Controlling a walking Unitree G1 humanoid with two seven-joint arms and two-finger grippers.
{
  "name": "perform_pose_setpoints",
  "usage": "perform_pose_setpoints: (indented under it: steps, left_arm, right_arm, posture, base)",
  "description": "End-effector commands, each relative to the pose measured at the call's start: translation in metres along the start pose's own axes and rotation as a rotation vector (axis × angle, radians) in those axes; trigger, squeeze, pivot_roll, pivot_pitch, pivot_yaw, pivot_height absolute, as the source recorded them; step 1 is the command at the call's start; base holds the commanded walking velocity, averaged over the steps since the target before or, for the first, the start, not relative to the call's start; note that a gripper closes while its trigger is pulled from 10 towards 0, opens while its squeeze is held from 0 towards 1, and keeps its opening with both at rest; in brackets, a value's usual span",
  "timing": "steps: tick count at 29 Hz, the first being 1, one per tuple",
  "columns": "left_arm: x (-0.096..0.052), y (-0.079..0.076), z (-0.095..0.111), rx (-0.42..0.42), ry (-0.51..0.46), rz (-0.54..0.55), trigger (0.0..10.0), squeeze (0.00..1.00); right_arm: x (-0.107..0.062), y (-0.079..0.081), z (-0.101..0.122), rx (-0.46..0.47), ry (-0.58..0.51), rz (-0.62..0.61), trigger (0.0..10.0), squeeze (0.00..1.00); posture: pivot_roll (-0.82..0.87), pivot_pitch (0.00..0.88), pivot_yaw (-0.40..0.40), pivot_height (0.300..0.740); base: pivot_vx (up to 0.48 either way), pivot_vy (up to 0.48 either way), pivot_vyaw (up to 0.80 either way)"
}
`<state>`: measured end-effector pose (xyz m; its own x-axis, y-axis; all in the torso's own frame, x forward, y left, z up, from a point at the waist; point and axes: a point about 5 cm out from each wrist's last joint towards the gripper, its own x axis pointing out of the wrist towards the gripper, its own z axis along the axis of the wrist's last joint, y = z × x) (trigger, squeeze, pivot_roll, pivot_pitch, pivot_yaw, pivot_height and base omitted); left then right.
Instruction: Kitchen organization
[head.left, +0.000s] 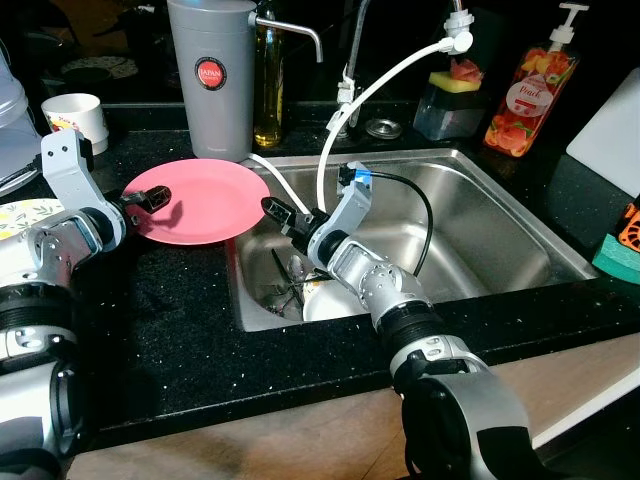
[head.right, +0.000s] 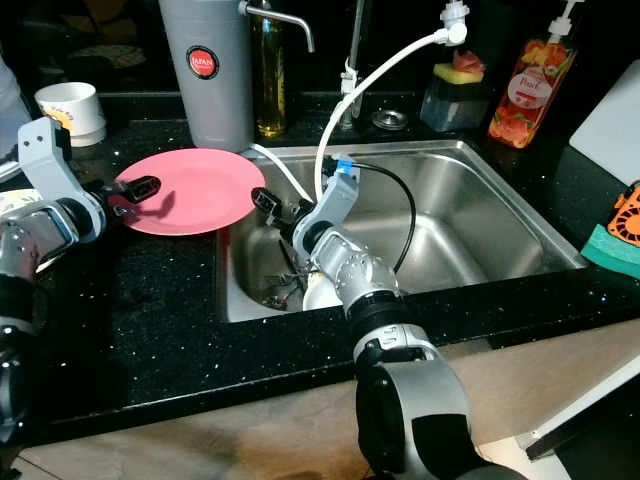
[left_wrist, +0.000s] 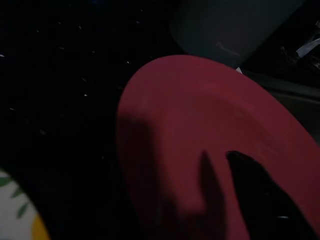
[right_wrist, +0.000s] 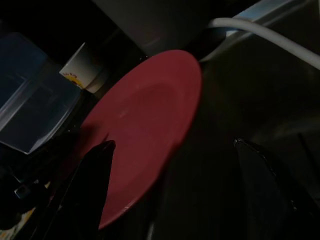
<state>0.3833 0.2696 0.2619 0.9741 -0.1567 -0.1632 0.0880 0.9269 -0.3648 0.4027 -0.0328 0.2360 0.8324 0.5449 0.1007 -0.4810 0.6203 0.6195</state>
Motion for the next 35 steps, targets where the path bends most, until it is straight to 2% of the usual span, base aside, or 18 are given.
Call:
perform_pose_setpoints:
  steps: [1, 8, 19, 24, 25, 28, 29, 31, 35]
  left_arm:
    - [0.002, 0.008, -0.023, -0.049, 0.12, 0.026, 0.0, 0.0]
    - [0.0, 0.018, -0.022, -0.149, 0.121, 0.076, 0.0, 0.0]
    - [-0.003, 0.026, -0.015, -0.184, 0.079, 0.12, 0.0, 0.0]
    - [-0.004, 0.024, -0.002, -0.205, -0.001, 0.094, 0.0, 0.0]
    - [-0.004, 0.022, 0.003, -0.203, -0.025, 0.074, 0.0, 0.0]
    - [-0.008, 0.006, 0.023, -0.249, -0.122, -0.099, 0.0, 0.0]
    - [-0.01, -0.002, 0.027, -0.271, -0.133, -0.177, 0.0, 0.0]
    - [-0.013, -0.01, 0.031, -0.28, -0.14, -0.267, 0.0, 0.0]
    - [-0.018, -0.017, 0.035, -0.233, -0.165, -0.332, 0.0, 0.0]
  right_arm:
    - [0.001, 0.001, 0.001, 0.018, -0.011, 0.002, 10.0, 0.0]
    - [0.002, 0.001, 0.002, 0.044, -0.019, -0.005, 10.0, 0.0]
    - [0.003, 0.0, 0.003, 0.048, -0.022, -0.011, 10.0, 0.0]
    - [0.002, -0.001, 0.004, 0.048, -0.026, -0.012, 10.0, 0.0]
    - [0.002, -0.001, 0.004, 0.048, -0.027, -0.012, 10.0, 0.0]
    - [0.002, -0.001, 0.007, 0.048, -0.032, -0.008, 10.0, 0.0]
    - [0.002, 0.0, 0.008, 0.047, -0.035, -0.006, 10.0, 0.0]
    - [0.002, 0.0, 0.011, 0.046, -0.04, -0.001, 10.0, 0.0]
    - [0.002, 0.002, 0.017, 0.035, -0.055, 0.014, 10.0, 0.0]
  posture:
    - [0.01, 0.151, -0.043, 0.74]
    - [0.01, 0.154, -0.044, 0.74]
    - [0.01, 0.153, -0.047, 0.74]
    - [0.01, 0.151, -0.048, 0.74]
    - [0.01, 0.151, -0.048, 0.74]
    - [0.0, 0.146, -0.048, 0.74]
    - [0.0, 0.146, -0.048, 0.74]
    - [0.0, 0.143, -0.049, 0.74]
    - [0.0, 0.139, -0.052, 0.74]
  base:
    - [0.0, 0.0, 0.0]
    - [0.0, 0.0, 0.0]
    - [0.0, 0.0, 0.0]
    - [0.0, 0.0, 0.0]
    - [0.0, 0.0, 0.0]
    - [0.0, 0.0, 0.0]
    - [0.0, 0.0, 0.0]
    - [0.0, 0.0, 0.0]
    - [0.0, 0.0, 0.0]
